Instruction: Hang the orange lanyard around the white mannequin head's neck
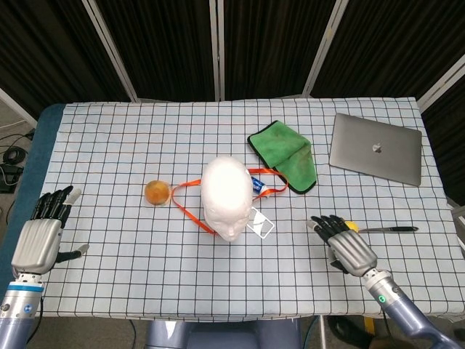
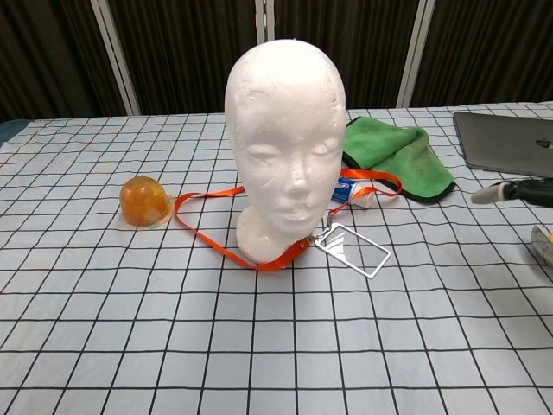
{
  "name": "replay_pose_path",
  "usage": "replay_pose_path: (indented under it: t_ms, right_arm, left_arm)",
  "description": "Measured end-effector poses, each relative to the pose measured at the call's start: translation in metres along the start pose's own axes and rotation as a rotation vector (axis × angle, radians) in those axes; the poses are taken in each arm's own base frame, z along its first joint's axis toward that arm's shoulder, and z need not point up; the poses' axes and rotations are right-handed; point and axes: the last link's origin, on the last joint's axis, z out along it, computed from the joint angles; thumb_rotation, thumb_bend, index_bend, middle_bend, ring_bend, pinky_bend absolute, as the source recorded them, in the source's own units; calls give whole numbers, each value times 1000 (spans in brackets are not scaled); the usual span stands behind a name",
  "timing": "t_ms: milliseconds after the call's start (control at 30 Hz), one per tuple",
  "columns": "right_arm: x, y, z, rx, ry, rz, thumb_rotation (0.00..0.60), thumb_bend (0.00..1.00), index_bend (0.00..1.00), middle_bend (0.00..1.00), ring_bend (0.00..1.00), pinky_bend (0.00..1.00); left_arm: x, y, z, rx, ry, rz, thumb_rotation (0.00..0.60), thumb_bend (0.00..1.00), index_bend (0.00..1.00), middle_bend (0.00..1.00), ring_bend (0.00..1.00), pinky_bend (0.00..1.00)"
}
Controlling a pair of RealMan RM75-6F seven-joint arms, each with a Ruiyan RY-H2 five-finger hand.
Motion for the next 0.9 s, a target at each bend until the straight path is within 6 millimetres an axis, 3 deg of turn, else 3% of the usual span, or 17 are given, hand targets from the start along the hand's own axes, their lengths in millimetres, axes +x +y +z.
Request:
replay_pose_path:
  t_ms: [367, 633, 900]
  right_arm:
    - [-22, -40, 60, 107, -9, -30, 600, 1000, 166, 124, 66, 149]
    - [-37, -57, 82, 112, -51, -51, 600, 1000, 183, 141, 85, 158]
    - [-45, -68, 89, 129, -63, -83, 600, 1000, 183, 140, 86, 160]
  left_arm:
    - [-2, -7, 5, 9, -15, -15, 600, 0, 0, 0, 0, 0]
    - [-1, -10, 7, 16, -27, -28, 600, 0, 0, 0, 0, 0]
    - [-2, -9, 8, 16, -34, -32, 600, 0, 0, 0, 0, 0]
